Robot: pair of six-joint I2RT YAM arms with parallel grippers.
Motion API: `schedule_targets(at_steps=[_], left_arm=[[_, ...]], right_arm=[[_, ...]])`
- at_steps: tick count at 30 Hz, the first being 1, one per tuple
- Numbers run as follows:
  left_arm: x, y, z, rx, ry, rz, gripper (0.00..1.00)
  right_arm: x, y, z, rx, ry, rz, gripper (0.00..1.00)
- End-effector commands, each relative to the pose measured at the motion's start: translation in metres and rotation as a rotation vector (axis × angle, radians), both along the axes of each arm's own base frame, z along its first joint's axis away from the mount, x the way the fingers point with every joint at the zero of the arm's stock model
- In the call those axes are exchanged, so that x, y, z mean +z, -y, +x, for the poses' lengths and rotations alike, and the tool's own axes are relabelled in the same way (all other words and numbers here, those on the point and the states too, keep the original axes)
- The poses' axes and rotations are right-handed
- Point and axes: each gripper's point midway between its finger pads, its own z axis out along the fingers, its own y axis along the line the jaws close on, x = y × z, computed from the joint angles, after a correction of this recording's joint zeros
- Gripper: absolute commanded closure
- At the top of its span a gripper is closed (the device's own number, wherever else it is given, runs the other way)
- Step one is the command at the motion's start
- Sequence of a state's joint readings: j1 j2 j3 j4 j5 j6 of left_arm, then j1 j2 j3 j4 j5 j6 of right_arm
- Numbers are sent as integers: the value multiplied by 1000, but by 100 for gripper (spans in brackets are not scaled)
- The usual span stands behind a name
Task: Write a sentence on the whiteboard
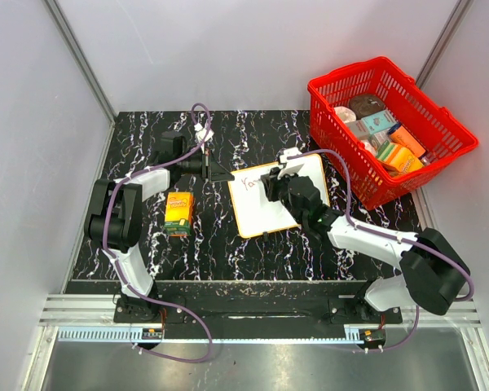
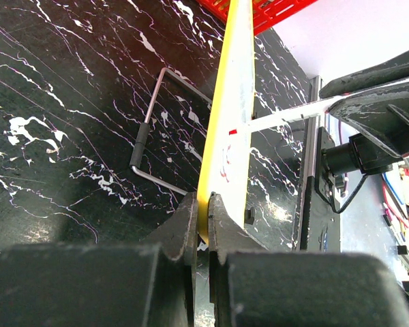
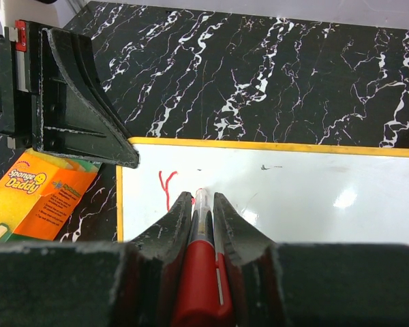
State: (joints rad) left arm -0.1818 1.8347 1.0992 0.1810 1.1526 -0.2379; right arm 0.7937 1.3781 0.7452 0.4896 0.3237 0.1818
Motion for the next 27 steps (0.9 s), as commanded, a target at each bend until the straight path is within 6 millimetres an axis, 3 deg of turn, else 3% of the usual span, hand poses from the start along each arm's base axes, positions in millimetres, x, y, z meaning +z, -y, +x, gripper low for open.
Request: schedule_targets(at_steps=[1, 16, 27], left_arm=[[6, 9, -5, -51, 107, 14, 100], [5, 10, -5, -52, 104, 16, 100], [5, 10, -6, -53, 104, 19, 100]], right_arm=[[3, 4, -3, -4, 6, 24, 100], [-7, 9, -10, 1, -21, 4, 100], [8, 16, 3, -68, 12, -11, 100]])
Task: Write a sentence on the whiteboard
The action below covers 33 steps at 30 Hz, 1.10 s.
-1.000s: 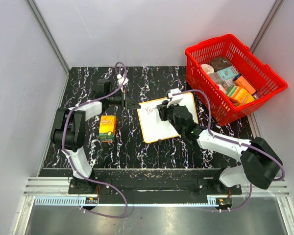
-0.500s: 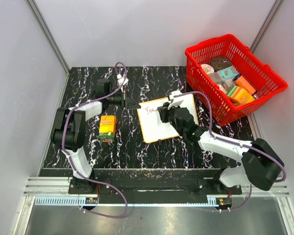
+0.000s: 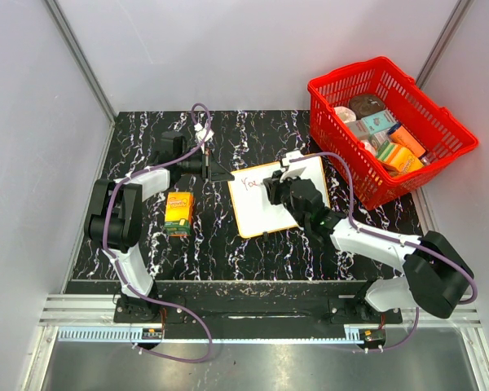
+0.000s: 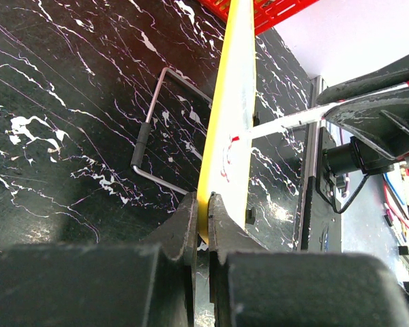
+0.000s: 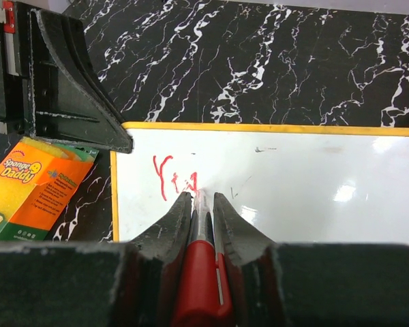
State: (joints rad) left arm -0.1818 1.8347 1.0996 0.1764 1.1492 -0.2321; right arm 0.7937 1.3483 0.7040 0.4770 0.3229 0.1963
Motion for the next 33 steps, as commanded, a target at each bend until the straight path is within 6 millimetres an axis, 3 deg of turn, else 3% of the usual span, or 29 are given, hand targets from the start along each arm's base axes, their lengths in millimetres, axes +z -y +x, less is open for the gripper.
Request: schedule_targets(at_steps=[1, 13, 33], left_arm=[[6, 10, -6, -55, 103, 15, 100], [6, 11, -6, -57, 106, 16, 100], [6, 10, -6, -56, 107, 20, 100]], right_arm=[[19, 8, 12, -67, 38, -10, 100], [29, 1, 16, -54, 57, 7, 100], [5, 12, 0, -38, 0, -15, 100]])
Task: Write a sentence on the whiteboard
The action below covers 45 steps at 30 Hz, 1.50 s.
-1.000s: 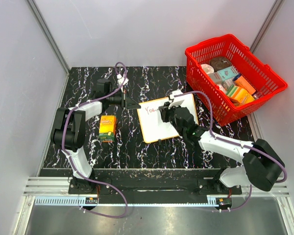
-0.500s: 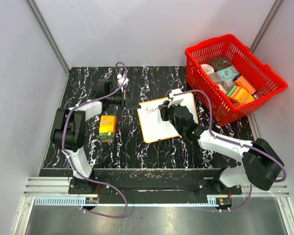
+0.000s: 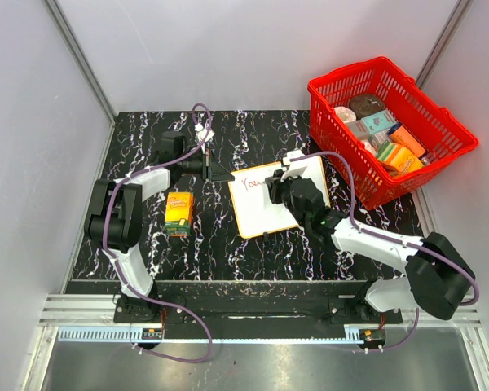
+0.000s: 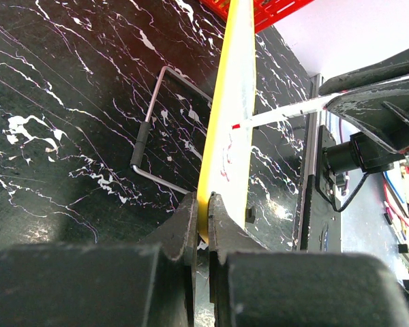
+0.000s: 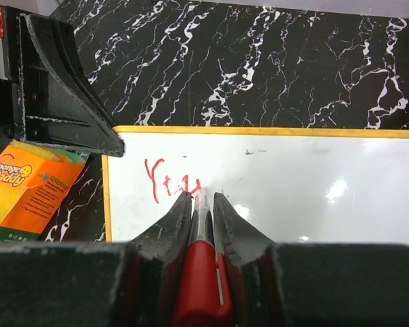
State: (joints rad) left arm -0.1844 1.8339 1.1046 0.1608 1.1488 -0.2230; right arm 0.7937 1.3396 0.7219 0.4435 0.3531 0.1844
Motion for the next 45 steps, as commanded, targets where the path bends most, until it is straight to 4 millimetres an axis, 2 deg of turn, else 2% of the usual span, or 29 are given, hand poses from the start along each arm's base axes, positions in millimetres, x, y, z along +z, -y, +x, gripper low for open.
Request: schedule_targets(at_steps=[1, 7, 14, 16, 23, 30, 40, 45], left_arm=[[5, 9, -6, -52, 105, 17, 100], [6, 9, -5, -51, 105, 17, 100], [6, 9, -6, -50, 105, 19, 100], [5, 9, -6, -51, 107, 20, 100], [7, 10, -7, -53, 110, 19, 100], [6, 10, -6, -51, 110, 20, 100], [7, 10, -7, -54, 111, 20, 100], [6, 10, -7, -54, 111, 22, 100]], right_arm=[[0, 7, -3, -11, -6, 2, 100], [4, 10, -2, -25, 3, 4, 100], [41, 15, -6, -16, 70, 93, 100], [45, 20, -2, -23, 74, 109, 100], [40, 32, 7, -66, 65, 90, 100], [33, 34, 9, -78, 56, 62, 100], [13, 33, 15, -101, 18, 37, 100], [16, 38, 15, -121, 31, 49, 100]])
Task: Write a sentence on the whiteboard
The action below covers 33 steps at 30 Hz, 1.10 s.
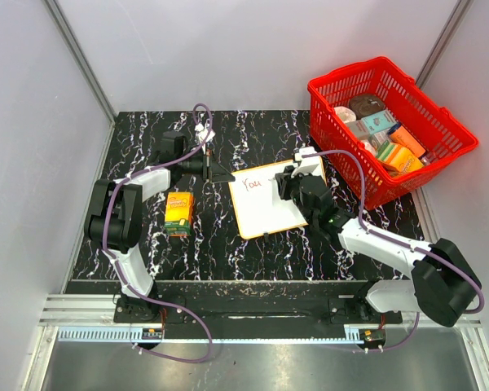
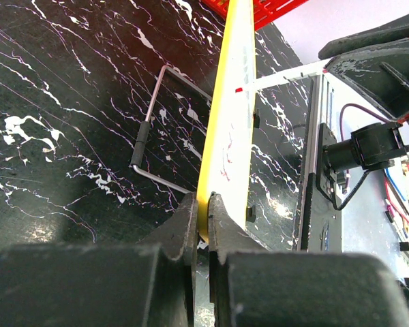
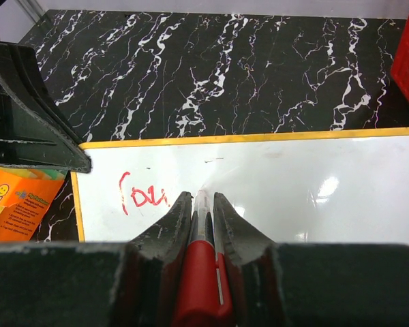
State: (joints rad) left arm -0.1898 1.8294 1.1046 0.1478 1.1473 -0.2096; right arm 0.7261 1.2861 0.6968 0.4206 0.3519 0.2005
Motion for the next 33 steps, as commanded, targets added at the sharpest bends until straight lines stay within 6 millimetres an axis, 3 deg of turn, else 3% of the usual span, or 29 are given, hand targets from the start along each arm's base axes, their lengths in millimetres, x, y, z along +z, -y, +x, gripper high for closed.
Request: schedule_targets(at_steps=[1, 18, 33], left_arm=[[6, 8, -5, -48, 107, 17, 100], [5, 9, -5, -49, 104, 20, 100], [5, 9, -5, -46, 104, 24, 100]], right_arm=[[14, 8, 6, -52, 37, 30, 100], [5, -8, -1, 35, 2, 36, 100], [-8, 3, -11, 27, -32, 16, 100]])
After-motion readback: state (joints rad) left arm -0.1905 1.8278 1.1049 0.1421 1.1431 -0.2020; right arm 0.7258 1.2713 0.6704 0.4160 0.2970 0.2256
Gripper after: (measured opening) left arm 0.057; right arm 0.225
